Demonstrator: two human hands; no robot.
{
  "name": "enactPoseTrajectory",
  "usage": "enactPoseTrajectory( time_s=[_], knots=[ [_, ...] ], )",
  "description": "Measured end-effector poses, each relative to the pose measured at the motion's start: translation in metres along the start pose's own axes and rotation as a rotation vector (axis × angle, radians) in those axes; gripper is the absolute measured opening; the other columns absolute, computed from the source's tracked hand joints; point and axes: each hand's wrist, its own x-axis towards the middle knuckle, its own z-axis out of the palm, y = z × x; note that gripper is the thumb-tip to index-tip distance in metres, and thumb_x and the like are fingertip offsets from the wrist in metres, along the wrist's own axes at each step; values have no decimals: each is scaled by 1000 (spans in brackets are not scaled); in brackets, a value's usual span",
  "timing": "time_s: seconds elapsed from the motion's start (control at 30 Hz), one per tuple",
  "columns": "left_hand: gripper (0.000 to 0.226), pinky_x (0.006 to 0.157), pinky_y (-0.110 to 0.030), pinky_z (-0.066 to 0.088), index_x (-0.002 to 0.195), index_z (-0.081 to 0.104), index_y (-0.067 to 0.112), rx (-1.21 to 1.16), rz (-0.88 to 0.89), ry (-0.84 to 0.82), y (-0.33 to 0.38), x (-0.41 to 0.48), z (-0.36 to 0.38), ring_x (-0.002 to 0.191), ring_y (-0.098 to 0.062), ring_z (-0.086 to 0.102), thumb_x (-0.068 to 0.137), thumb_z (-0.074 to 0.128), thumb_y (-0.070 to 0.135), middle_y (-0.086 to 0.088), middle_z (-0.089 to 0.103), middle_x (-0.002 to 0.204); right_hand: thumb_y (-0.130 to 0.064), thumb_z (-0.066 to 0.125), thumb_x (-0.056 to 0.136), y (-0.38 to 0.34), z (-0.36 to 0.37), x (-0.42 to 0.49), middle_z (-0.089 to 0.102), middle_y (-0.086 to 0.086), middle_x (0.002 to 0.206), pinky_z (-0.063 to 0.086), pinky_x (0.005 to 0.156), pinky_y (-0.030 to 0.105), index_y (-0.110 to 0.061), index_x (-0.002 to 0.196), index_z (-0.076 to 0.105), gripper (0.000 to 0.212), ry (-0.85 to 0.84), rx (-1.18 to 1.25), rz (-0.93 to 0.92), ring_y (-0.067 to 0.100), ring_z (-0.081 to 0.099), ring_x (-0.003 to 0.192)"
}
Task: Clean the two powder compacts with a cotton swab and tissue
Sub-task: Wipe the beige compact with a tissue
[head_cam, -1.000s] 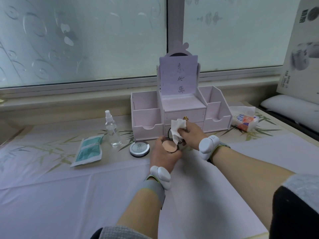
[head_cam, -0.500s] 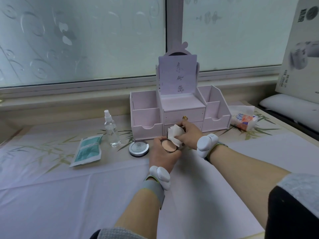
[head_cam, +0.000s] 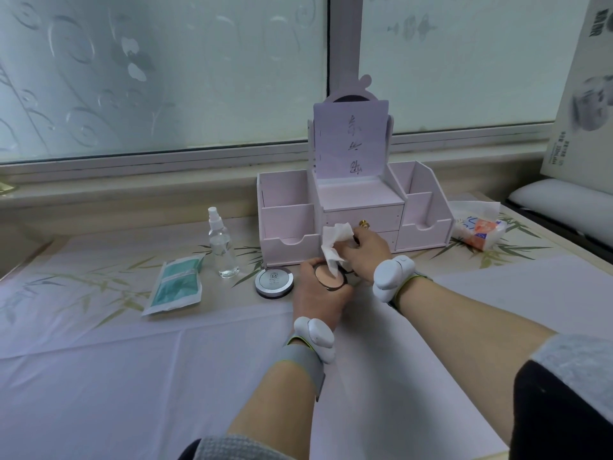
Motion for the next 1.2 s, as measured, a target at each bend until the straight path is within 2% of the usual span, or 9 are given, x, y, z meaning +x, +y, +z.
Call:
enactPoseTrajectory(
  time_s=[0.1,0.27,0.4,0.53,0.67,0.77,0.87,1.1,1.2],
  knots=[
    [52,68,-31,56,112,53,28,-14,-1,0,-3,2,-1,82,-17,67,64,75,23,6,70,90,-31,53,97,-4,-2,0,61,1,93,43,77,29,-16,113,65,24,-11,-29,3,26,57,90],
    [57,66,-30,55,113,54,26,-24,15,2,-1,1,-1,77,-17,65,60,74,27,4,69,89,-24,50,99,2,-4,-1,68,16,109,55,88,47,-11,120,64,29,-59,38,92,37,66,95],
    [68,66,-34,56,115,54,25,-26,-4,17,3,0,-1,74,-21,62,52,75,39,3,66,91,0,48,94,1,-10,-3,66,19,110,54,89,44,-4,120,62,30,-123,46,73,35,62,98],
    [70,66,-42,58,114,53,27,-33,-19,25,5,-2,-2,69,-23,61,50,75,45,-1,67,91,15,49,84,-2,-16,-5,63,16,110,48,83,31,-6,127,60,50,-196,42,5,22,54,97],
    [69,65,-40,58,115,53,25,-41,-32,24,8,-3,-3,67,-23,60,50,72,41,-5,67,92,15,53,81,0,-14,-1,59,5,114,48,91,27,-16,136,56,63,-220,51,-16,19,54,102],
    [76,62,-40,57,113,53,25,-81,-59,12,10,-4,-3,64,-24,59,43,72,47,-8,68,91,9,60,81,2,-9,2,61,1,110,51,95,33,-17,130,60,55,-208,64,-34,19,57,101],
    [81,67,-45,58,112,54,24,-87,-69,21,12,-5,-3,68,-24,60,38,73,51,-5,68,91,4,65,78,3,-4,6,64,1,107,54,90,33,-19,124,63,51,-191,64,-26,21,61,100],
    [74,73,-53,59,112,53,27,-47,-62,21,8,-3,-1,76,-29,65,42,71,47,-3,69,92,-5,76,72,4,-2,7,66,0,108,54,93,37,-30,110,61,48,-153,19,6,25,63,104],
    [69,71,-51,60,111,53,28,-49,-56,13,7,-5,-1,74,-27,65,47,73,44,-2,70,91,-12,77,72,6,3,6,67,-2,107,51,91,29,-30,109,65,42,-90,12,10,21,63,101]
  ],
)
